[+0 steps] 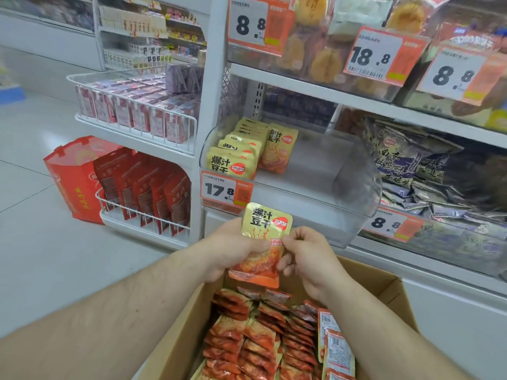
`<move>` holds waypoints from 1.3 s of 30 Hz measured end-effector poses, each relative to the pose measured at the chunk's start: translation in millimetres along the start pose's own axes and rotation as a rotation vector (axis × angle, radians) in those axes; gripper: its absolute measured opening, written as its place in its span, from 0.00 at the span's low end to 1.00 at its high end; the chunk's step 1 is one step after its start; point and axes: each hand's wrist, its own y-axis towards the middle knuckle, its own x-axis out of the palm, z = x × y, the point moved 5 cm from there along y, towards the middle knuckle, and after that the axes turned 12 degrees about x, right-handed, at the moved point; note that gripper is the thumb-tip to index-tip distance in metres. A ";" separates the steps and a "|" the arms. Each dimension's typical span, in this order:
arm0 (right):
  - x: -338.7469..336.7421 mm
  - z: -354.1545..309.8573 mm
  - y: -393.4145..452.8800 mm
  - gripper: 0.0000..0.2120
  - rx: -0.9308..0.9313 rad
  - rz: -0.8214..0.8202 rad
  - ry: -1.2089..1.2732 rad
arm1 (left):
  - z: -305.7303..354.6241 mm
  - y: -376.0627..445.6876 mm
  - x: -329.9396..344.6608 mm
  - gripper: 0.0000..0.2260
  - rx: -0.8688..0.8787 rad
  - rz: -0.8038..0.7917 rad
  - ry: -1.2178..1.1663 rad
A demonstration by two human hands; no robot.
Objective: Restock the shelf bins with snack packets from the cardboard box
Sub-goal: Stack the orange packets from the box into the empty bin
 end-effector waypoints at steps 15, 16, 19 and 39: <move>-25.5 -130.0 1.2 0.11 -0.130 -0.036 -0.074 | 81.1 28.7 -31.4 0.13 0.431 0.407 0.195; -33.9 -144.5 9.8 0.12 -0.150 0.030 -0.037 | 84.5 28.0 -40.3 0.14 0.472 0.539 0.369; -49.8 -173.0 50.6 0.12 -0.139 0.196 -0.019 | 82.4 27.0 -57.0 0.24 0.461 0.773 0.695; 3.1 -166.2 184.7 0.06 -0.137 0.539 -0.553 | 46.1 57.1 -59.2 0.52 0.284 0.692 0.447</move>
